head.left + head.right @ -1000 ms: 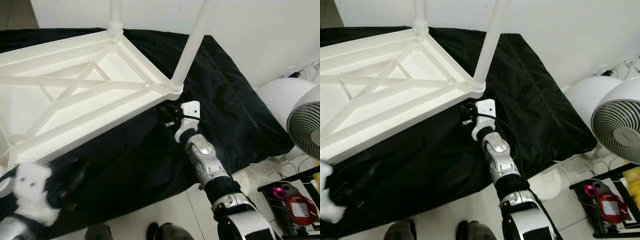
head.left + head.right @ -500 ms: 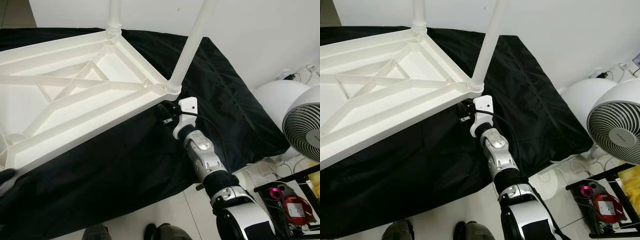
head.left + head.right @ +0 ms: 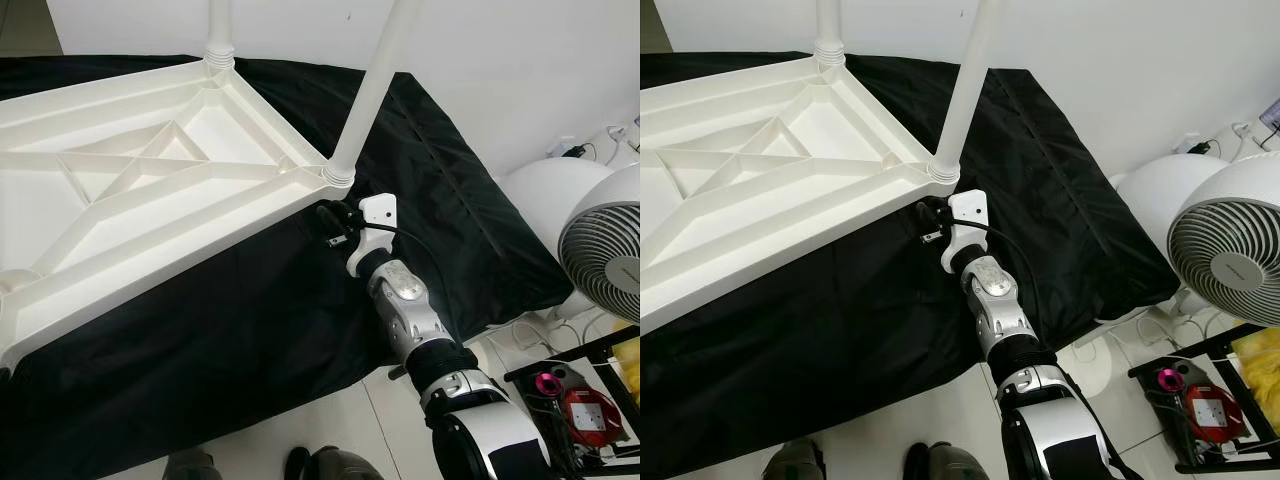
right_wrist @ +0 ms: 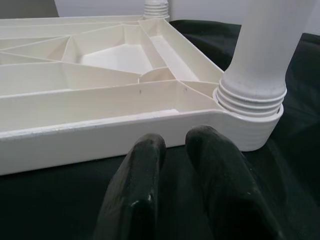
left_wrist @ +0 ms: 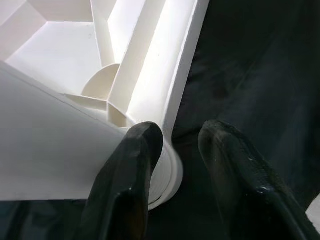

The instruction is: Building children table

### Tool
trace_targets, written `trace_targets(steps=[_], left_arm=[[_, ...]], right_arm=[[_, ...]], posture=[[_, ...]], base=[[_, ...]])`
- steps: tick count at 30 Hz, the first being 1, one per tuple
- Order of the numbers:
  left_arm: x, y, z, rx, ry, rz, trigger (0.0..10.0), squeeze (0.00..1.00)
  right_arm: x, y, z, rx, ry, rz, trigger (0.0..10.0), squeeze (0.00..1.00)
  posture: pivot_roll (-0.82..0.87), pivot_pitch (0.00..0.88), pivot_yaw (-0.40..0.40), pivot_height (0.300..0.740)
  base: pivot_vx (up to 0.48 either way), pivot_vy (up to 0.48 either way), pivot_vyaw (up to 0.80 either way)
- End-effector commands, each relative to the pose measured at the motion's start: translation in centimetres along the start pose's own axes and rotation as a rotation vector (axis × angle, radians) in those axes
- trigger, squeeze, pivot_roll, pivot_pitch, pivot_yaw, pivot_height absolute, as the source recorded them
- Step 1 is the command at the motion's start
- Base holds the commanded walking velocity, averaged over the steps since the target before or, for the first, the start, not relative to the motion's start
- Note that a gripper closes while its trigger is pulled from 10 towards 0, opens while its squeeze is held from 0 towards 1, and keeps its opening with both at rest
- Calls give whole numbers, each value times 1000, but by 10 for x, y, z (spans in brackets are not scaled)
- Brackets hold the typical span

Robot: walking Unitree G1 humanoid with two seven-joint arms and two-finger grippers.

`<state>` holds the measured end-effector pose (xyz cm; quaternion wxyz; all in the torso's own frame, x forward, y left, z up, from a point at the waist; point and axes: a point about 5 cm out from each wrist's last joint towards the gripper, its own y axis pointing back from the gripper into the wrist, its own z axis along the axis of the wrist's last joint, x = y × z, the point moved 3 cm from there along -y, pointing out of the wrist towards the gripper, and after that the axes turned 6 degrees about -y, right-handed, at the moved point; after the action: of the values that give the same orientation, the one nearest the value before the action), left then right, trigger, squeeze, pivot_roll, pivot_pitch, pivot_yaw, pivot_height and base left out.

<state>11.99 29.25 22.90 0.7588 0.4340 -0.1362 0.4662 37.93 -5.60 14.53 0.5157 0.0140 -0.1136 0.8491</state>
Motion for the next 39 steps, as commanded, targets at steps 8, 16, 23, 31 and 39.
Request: trace_targets(steps=[8, 16, 23, 31, 39], left_arm=[[8, 18, -5, 143, -81, -4, 10000, 0], [19, 41, -3, 19, 46, 116, 10000, 0], [19, 64, -51, 154, 176, 193, 10000, 0], [45, 64, -91, 250, 187, 372, 10000, 0], [102, 11, -103, 97, 217, 722, 10000, 0]], right_arm=[[-3, 3, -6, 9, -5, -12, 10000, 0], [-3, 5, -10, 18, -7, -12, 10000, 0], [0, 2, -9, 19, -7, 3, 10000, 0], [-1, 2, -9, 19, -4, 4, 10000, 0], [-5, 9, -11, 13, 0, -25, 10000, 0]], posture=[[239, 125, -161, 740], [248, 128, -168, 740], [256, 130, -182, 740], [244, 132, -182, 740], [187, 123, -154, 740]], base=[[0, 0, 0], [0, 0, 0], [0, 0, 0], [0, 0, 0], [0, 0, 0]])
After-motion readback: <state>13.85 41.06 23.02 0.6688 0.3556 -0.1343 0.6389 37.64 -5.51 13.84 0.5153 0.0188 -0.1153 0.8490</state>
